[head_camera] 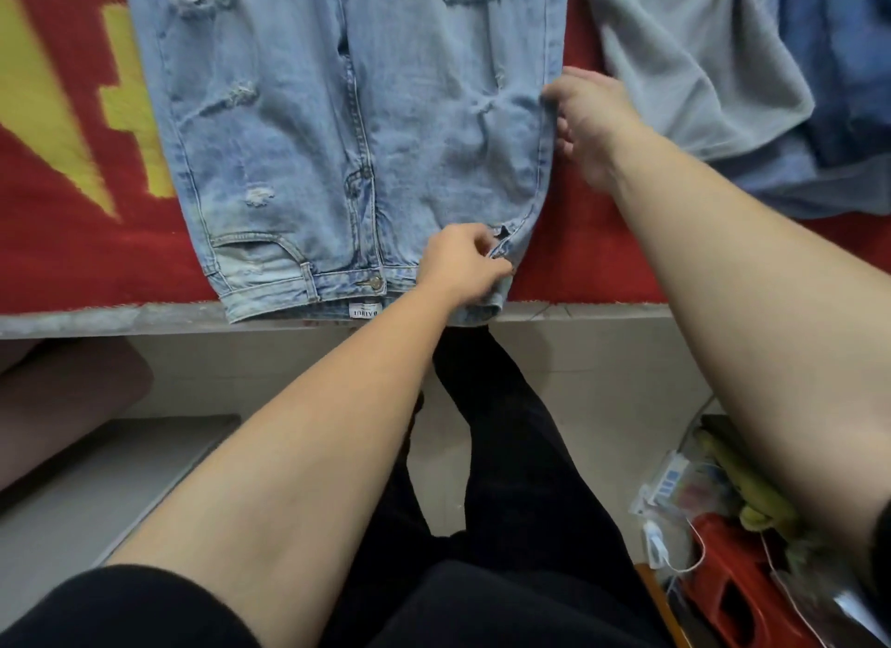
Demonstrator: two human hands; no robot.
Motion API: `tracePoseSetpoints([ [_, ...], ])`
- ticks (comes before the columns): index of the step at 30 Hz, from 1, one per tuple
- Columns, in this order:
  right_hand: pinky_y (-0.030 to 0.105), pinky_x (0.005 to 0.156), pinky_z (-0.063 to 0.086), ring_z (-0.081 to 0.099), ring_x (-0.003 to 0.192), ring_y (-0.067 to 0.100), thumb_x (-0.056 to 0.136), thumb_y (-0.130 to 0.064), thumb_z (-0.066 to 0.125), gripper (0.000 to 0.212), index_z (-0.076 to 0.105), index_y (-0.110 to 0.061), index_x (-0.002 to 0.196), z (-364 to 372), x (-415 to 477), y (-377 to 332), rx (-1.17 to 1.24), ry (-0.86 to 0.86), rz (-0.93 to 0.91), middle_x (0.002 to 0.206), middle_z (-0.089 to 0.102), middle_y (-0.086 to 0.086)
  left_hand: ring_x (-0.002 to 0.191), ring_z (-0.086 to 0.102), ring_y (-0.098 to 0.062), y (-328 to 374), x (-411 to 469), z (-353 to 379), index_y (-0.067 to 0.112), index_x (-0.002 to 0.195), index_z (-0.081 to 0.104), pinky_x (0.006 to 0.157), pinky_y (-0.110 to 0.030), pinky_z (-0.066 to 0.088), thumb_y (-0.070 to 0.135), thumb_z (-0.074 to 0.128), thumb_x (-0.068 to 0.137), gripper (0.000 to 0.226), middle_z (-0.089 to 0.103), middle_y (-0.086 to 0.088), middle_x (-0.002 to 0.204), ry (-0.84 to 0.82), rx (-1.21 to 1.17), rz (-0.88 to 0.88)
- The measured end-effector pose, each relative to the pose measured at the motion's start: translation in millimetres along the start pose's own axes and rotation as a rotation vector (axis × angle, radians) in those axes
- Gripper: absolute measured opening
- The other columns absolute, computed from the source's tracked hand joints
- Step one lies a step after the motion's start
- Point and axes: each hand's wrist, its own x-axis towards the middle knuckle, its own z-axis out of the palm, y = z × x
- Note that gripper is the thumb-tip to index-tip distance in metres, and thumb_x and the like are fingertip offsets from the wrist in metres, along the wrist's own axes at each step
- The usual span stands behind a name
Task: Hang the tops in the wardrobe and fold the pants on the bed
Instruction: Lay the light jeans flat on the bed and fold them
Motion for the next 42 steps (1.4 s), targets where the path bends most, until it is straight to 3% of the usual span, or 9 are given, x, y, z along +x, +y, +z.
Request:
tracePoseSetpoints([
  [5,0.014,0.055,0.044,0.058,0.063,-0.001,0.068,-0.012,0.054,0.050,0.065,-0.022,0.116,67.9,-25.3,-36.2,-0.111,-0.039,-0.220,0.091,0.069,-0.007,0.058,0.051,-0.007,-48.8,-29.9,-75.5,0.018,0.072,0.062,0.052,-0.020,0.043,0.003,0.071,0.081,0.020,0.059,0.000,0.068,-0.168,-0.380,-0.086],
  [9,0.019,0.086,0.054,0.068,0.092,0.007,0.083,0.000,0.054,0.057,0.052,-0.014,0.139,147.2,-42.3,-50.6,-0.104,-0.202,-0.365,0.119,0.070,0.003,0.069,0.056,-0.006,-100.4,-41.1,-138.8,0.015,0.085,0.067,0.053,-0.014,0.045,0.003,0.070,0.086,0.012,0.064,-0.001,0.080,-0.082,-0.477,-0.145],
  [13,0.013,0.069,0.045,0.057,0.069,-0.014,0.086,-0.003,0.049,0.056,0.049,-0.023,0.139,224.2,-50.6,-53.3,-0.245,-0.288,-0.416,0.096,0.066,-0.016,0.077,0.059,-0.009,-157.3,-34.6,-192.3,0.010,0.100,0.069,0.053,-0.013,0.044,0.002,0.070,0.086,0.016,0.067,-0.002,0.092,0.037,-0.481,-0.203],
  [17,0.012,0.069,0.034,0.039,0.065,-0.008,0.088,-0.015,0.047,0.068,0.033,-0.021,0.153,298.7,-42.3,-37.3,-0.472,-0.295,-0.489,0.077,0.039,-0.028,0.069,0.055,-0.010,-208.9,-21.6,-221.9,0.009,0.102,0.060,0.049,-0.014,0.047,0.000,0.072,0.084,0.023,0.058,-0.003,0.083,0.066,-0.460,-0.230],
  [22,0.030,0.093,0.040,0.056,0.108,0.024,0.094,-0.016,0.046,0.071,0.014,-0.013,0.158,378.9,-28.7,3.4,-0.771,-0.356,-0.468,0.130,0.061,0.011,0.068,0.058,-0.018,-263.3,-7.4,-219.5,0.008,0.092,0.059,0.061,-0.026,0.054,-0.002,0.074,0.081,0.021,0.057,-0.008,0.077,0.026,-0.427,-0.285],
  [29,0.027,0.111,0.030,0.040,0.140,0.026,0.095,-0.019,0.042,0.067,0.019,-0.009,0.157,376.2,-19.5,1.7,-0.924,-0.366,-0.354,0.156,0.037,0.013,0.069,0.063,-0.023,-276.9,6.3,-214.0,0.020,0.075,0.055,0.079,-0.048,0.058,0.011,0.080,0.074,0.027,0.062,-0.001,0.067,0.037,-0.290,-0.262],
  [35,0.044,0.100,0.040,0.046,0.126,0.037,0.086,-0.016,0.042,0.053,0.053,-0.015,0.139,324.5,-4.3,-27.4,-1.171,0.112,-0.798,0.139,0.048,0.018,0.097,0.061,-0.032,-234.7,21.8,-242.6,0.013,0.105,0.056,0.086,-0.041,0.047,0.019,0.059,0.082,0.025,0.066,-0.008,0.098,0.213,-0.147,-0.146],
  [39,0.046,0.120,0.011,0.005,0.152,0.037,0.101,-0.032,0.035,0.060,0.021,-0.017,0.157,293.0,27.1,-43.9,-1.459,0.160,-0.732,0.164,0.006,0.020,0.125,0.047,-0.032,-186.8,67.1,-267.0,0.008,0.136,0.043,0.101,-0.040,0.036,0.029,0.052,0.095,0.047,0.051,-0.015,0.135,0.469,-0.119,0.013],
  [42,0.046,0.122,0.007,0.000,0.153,0.033,0.104,-0.046,0.025,0.064,0.008,-0.018,0.159,274.7,48.5,-36.9,-1.534,0.136,-0.672,0.165,-0.003,0.017,0.133,0.034,-0.034,-154.8,107.1,-277.2,0.012,0.151,0.025,0.108,-0.044,0.028,0.043,0.049,0.096,0.068,0.036,-0.015,0.145,0.533,0.118,0.084],
])
